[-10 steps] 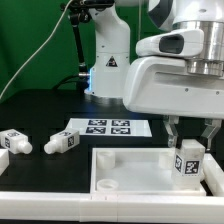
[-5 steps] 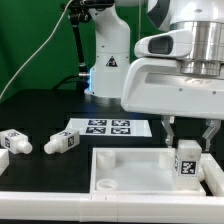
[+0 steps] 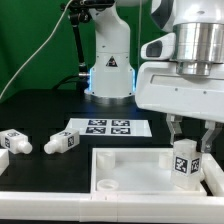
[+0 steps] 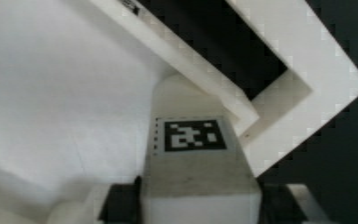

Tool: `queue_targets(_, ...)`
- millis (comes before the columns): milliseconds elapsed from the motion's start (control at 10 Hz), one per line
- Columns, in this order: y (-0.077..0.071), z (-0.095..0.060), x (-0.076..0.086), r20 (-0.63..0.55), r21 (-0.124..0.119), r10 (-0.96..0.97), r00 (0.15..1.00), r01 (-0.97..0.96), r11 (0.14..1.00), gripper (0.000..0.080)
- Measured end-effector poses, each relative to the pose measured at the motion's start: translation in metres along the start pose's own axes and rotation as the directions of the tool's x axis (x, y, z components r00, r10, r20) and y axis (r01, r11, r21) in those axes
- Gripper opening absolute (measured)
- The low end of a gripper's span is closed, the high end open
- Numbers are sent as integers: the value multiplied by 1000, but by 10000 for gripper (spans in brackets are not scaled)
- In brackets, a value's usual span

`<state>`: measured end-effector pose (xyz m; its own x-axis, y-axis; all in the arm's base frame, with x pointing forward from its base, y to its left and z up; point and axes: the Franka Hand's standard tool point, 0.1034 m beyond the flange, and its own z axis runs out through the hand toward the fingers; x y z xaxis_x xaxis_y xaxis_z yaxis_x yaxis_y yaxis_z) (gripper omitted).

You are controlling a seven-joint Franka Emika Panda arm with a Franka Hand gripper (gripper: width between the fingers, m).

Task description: Assemble one leg

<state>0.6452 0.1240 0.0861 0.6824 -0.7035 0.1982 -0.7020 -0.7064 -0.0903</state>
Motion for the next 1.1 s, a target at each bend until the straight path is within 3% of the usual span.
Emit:
queue_targets(200,-2,1,3,-2,-25,187,982,-187,982,282)
queue_targets(500,-1,1,3,2,-27,255,967,-255,967,282)
queue_targets(600,-1,1,4,2,-27,216,976,-216,976,509)
queue_targets(700,-1,1,4,3,-27,154,988,-154,988,509)
queue_targets(800,-2,1,3,5,-24,57,998,-57,998,609)
queue_targets(900,-3,1,2,7,-23,-68,998,68,997,641)
queue_targets(1100,-3,1,3,11,-20,-289,957,289,957,641)
